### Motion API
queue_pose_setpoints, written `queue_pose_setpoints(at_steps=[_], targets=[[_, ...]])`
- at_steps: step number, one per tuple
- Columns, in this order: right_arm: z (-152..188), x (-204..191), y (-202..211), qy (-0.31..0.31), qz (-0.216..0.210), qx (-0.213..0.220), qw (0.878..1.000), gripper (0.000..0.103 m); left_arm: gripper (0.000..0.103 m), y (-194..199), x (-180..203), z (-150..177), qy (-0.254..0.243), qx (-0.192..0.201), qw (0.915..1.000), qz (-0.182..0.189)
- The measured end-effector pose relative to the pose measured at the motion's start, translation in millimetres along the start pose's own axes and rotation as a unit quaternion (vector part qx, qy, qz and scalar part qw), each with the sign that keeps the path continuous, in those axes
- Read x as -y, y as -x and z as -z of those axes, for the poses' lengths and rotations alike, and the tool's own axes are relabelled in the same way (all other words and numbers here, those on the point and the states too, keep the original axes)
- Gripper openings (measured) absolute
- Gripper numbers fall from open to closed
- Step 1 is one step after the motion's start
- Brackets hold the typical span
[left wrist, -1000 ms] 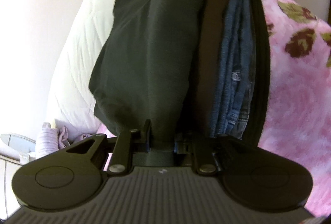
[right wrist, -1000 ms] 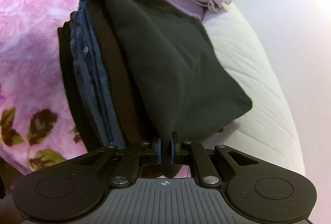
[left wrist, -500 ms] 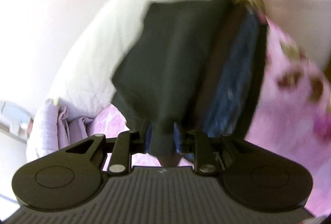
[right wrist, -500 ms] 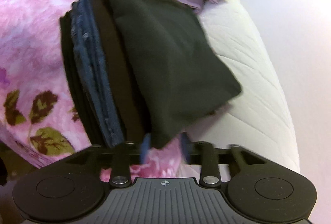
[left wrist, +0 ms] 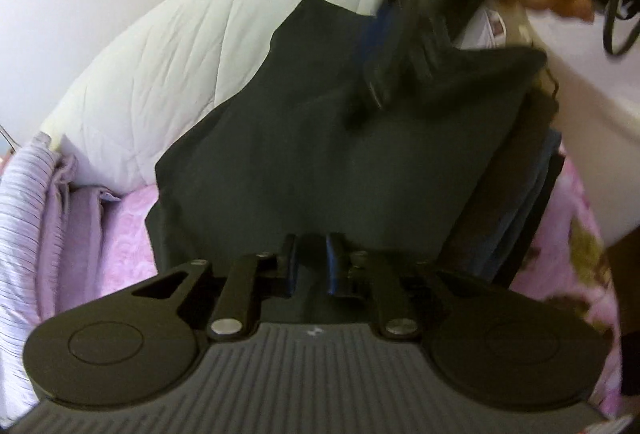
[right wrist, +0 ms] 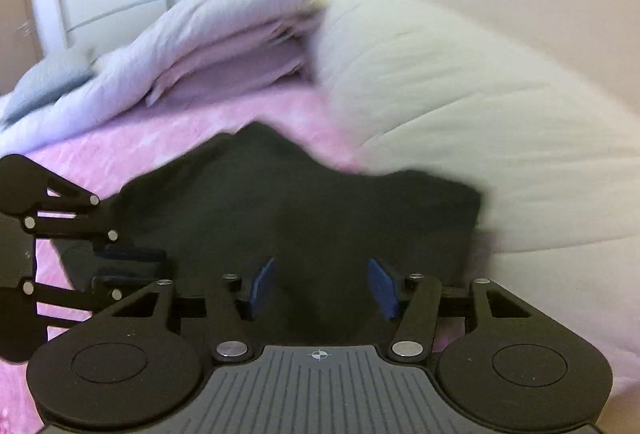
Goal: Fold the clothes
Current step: 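Lower the shirt onto the stack and open both grippers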
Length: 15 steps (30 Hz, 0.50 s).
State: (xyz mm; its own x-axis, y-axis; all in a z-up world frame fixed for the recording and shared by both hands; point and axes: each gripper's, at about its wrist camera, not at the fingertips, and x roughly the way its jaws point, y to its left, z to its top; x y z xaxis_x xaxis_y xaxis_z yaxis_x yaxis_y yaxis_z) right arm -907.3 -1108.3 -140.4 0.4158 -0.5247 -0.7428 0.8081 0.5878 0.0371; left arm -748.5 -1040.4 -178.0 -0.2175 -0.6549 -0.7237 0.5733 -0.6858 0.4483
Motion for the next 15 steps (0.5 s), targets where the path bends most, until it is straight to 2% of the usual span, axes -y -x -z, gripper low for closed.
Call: queue_pose_setpoints(at_steps=[1,4,7,10,13,15], targets=[[6.2,-4.1,-11.3,0.015,-0.010,-0.018,1.000,0.055,0.010,1.6,-3.1,1.1,0.000,-0.008,1.0000,0.003],[9.4,-0.1,-8.6,0.028,-0.019,-0.023,0.999,0.055,0.012,9.0,-15.4,-0.6,0.016,-0.009,0.9998,0.009],[-6.8,14.4,15.6,0.016,0.017,0.025,0.999,0.055,0.014,5.3,-31.4,-10.3,0.031,0.010,0.9994,-0.009],[-22.4,36.9,16.3,-0.016,0.046,0.044,0.998,0.055,0.014,-10.2,-54.2,-20.7,0.055,0.024,0.9980,-0.021],[-30.0,62.7,-7.6,-0.054,0.057,0.032,0.996,0.055,0.014,-39.4,-83.3,-28.8,0.076,0.023,0.9967,-0.017],[-25.0,82.1,-23.9,-0.107,0.048,0.011,0.993,0.055,0.014,-63.3,-100.7,-30.9,0.089,0.009,0.9959,-0.006]])
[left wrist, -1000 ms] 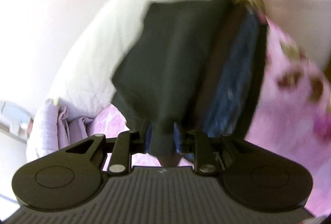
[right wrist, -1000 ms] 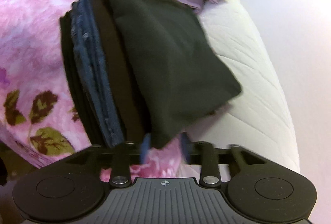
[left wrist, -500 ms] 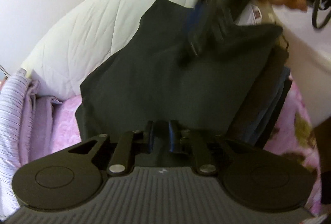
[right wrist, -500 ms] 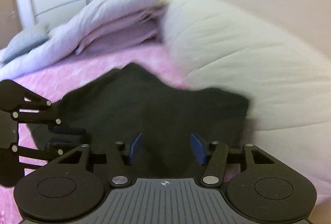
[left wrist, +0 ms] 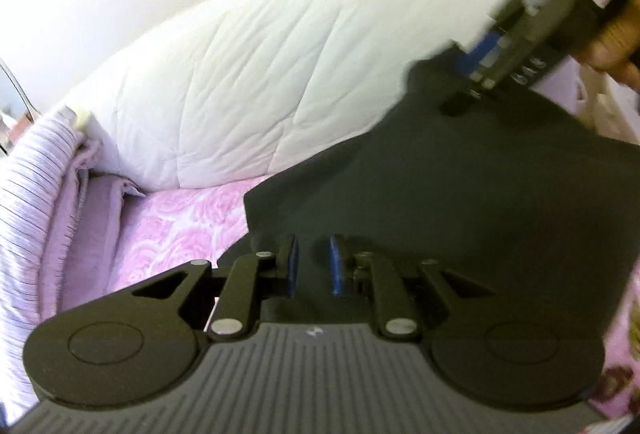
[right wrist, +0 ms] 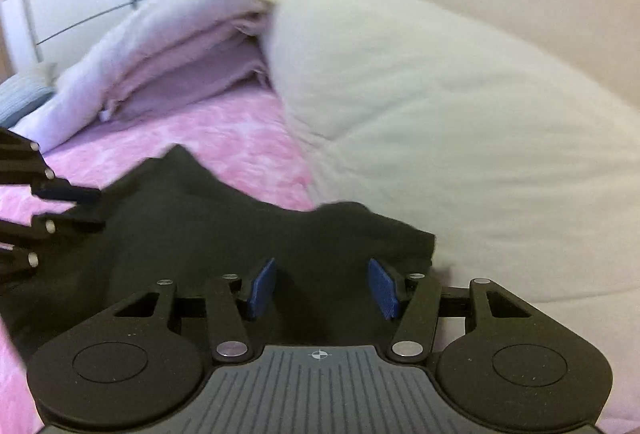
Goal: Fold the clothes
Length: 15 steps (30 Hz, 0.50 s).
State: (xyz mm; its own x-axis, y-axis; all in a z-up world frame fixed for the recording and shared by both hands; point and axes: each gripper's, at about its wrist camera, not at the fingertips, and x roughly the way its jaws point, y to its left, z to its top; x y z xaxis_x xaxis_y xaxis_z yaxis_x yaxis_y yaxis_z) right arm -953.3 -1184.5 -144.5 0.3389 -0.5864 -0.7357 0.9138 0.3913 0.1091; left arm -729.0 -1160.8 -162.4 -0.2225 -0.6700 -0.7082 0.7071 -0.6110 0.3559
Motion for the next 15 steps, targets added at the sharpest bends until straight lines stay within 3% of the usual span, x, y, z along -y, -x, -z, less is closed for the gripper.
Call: queue_pose_setpoints(at_steps=[2,3,9,11,13,15], targets=[[2.1,20.3,-15.2,-0.067,-0.011,-0.026,0.997,0.056,0.015,-25.8,-18.6,6.2,0.028,-0.036,0.9986,0.025],[3.1,31.5,-20.8,-0.109,-0.020,-0.040,0.993,0.055,0.015,-28.4,-25.4,9.1,0.039,-0.036,0.9981,0.032],[-29.3,20.2,5.6,-0.111,-0.020,-0.020,0.993,0.056,0.016,-11.6,-43.5,5.0,0.062,0.008,0.9979,0.018],[-36.0,25.1,-1.3,-0.162,-0.044,-0.029,0.985,0.056,0.016,-23.3,-48.0,1.5,0.071,-0.004,0.9970,0.032],[-35.9,33.7,-25.7,-0.216,-0.064,-0.075,0.971,0.056,0.016,-43.1,-42.0,5.3,0.058,-0.033,0.9970,0.041],[-35.4,39.6,-32.9,-0.235,-0.072,-0.086,0.966,0.056,0.012,-51.4,-37.1,13.0,0.050,-0.027,0.9976,0.040]])
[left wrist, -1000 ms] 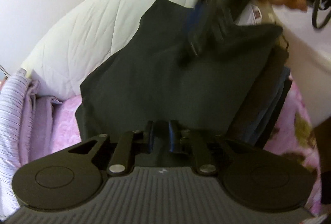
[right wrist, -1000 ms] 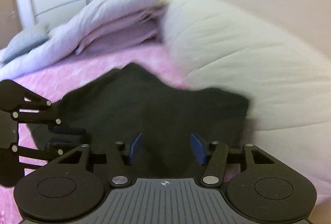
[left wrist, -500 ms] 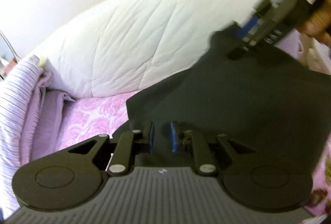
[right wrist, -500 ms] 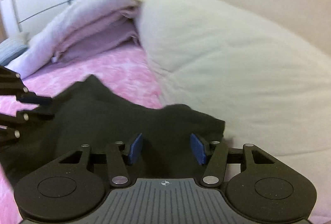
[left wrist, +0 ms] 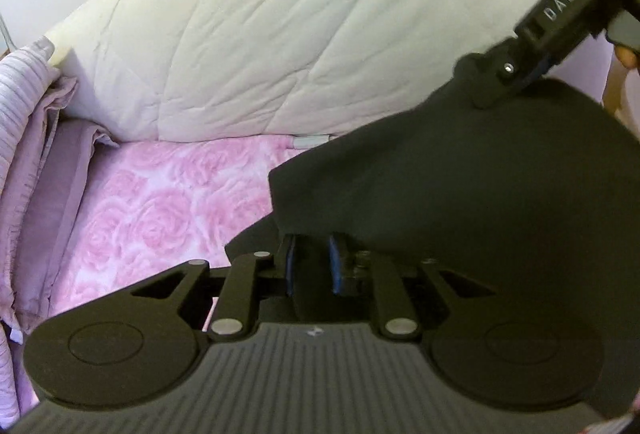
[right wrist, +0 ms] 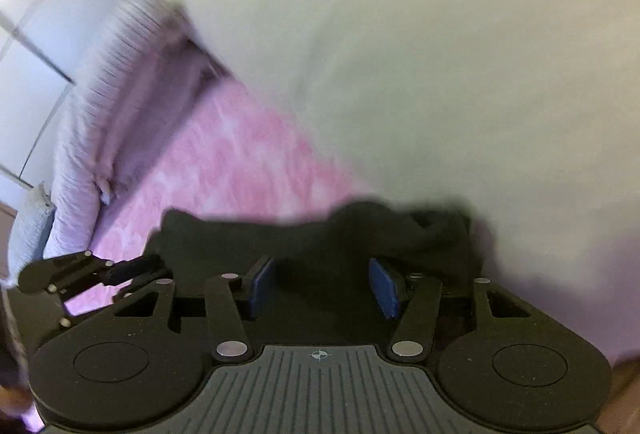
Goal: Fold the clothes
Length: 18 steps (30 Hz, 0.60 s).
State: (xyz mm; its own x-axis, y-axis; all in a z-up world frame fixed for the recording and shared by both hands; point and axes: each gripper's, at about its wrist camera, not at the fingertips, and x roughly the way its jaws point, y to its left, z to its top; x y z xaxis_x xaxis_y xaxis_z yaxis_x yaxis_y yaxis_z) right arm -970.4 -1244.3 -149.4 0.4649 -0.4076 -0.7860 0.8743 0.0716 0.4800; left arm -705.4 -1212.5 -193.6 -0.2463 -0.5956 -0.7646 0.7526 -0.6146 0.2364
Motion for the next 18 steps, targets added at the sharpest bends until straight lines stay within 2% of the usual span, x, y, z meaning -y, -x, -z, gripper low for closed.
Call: queue_pose_setpoints(at_steps=[6,10,14,18], targets=[[-16.7,14.5,-8.9,-0.074,-0.024,-0.023,0.997,0.056,0.015,19.4,-10.5,-7.5,0.025,0.032,0.9992,0.000],[-21.6,24.6,-7.9,-0.123,-0.039,-0.038,0.991,0.056,0.015,4.0,-10.2,-8.3,0.019,0.018,0.9996,0.015],[-22.8,28.1,-5.2,-0.124,-0.042,-0.046,0.990,0.056,0.014,-3.2,-7.8,-1.1,0.025,0.019,0.9994,0.011],[-25.7,28.7,-6.5,-0.114,-0.045,-0.051,0.991,0.056,0.013,9.4,-4.5,-4.7,0.020,0.030,0.9993,-0.010]])
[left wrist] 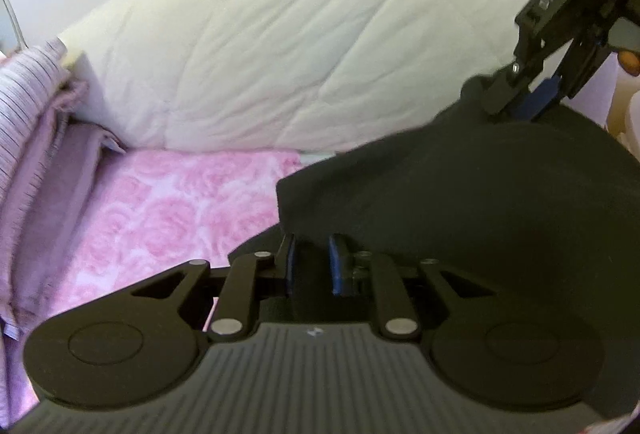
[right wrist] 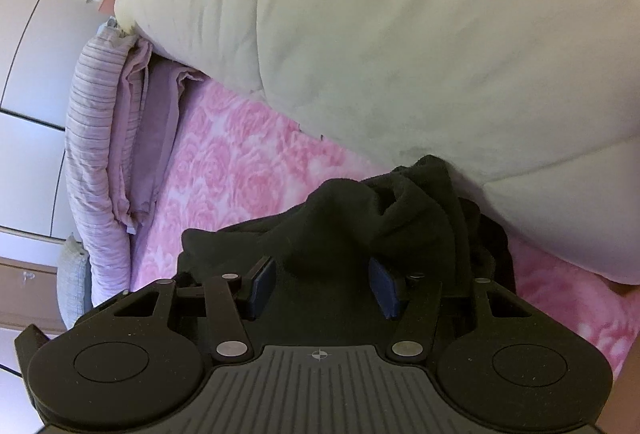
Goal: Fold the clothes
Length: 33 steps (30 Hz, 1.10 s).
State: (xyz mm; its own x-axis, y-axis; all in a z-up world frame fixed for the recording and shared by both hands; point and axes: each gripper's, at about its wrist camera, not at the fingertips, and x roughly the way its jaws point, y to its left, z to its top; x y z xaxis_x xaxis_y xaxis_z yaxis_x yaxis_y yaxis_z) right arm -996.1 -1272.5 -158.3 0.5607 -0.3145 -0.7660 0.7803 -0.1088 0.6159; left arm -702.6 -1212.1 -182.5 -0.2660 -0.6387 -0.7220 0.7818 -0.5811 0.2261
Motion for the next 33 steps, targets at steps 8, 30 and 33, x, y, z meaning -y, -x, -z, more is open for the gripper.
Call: queue_pose_setpoints(at_steps=[8,30,33], targets=[[41.0,-56.3,-8.2,0.323,0.096,0.024,0.941,0.056,0.014,-6.9,4.3,-9.8,-0.003,-0.046,0.9989,-0.011],[62.5,-59.1,11.6,0.515,0.068,0.118,0.847,0.056,0.014,-26.1,1.5,-46.4,-0.017,-0.067,0.9975,-0.013],[51.0,-55.3,-4.5,0.488,0.091,0.100,0.862,0.056,0.014,-35.2,2.9,-49.1,-0.020,-0.083,0.9963,-0.003]])
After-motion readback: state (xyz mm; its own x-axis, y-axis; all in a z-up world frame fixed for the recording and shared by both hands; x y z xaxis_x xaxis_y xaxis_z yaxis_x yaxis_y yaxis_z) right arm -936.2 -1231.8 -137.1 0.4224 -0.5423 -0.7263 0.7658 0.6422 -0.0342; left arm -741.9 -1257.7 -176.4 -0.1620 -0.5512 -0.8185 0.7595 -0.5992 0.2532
